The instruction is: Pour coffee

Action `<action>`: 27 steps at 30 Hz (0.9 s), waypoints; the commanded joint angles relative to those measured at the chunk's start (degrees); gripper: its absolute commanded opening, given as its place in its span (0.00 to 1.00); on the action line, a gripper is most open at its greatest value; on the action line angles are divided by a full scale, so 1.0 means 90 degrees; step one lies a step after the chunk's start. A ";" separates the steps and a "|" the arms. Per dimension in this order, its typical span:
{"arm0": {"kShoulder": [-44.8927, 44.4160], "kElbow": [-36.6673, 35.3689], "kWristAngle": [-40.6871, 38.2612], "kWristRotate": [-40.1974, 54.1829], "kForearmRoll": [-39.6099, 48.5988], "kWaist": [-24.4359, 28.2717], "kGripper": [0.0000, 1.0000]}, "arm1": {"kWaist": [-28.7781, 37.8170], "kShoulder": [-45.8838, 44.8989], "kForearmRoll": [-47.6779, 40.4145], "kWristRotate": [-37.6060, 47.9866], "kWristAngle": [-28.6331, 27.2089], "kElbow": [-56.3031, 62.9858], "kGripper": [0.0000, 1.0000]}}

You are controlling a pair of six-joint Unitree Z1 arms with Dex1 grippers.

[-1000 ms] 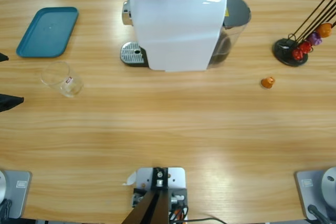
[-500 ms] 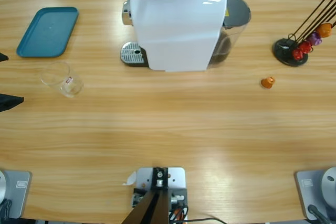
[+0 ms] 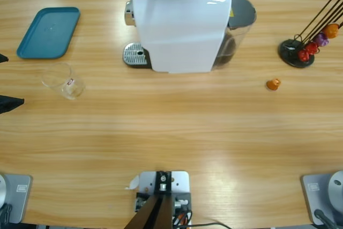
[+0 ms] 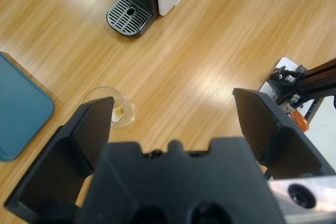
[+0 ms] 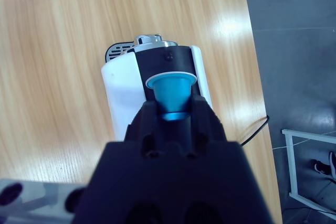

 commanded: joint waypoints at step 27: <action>-0.0133 0.0180 0.1168 -0.1962 0.0516 0.0160 0.99 | 0.1453 -0.2003 0.0362 0.4579 -0.0781 0.1191 0.72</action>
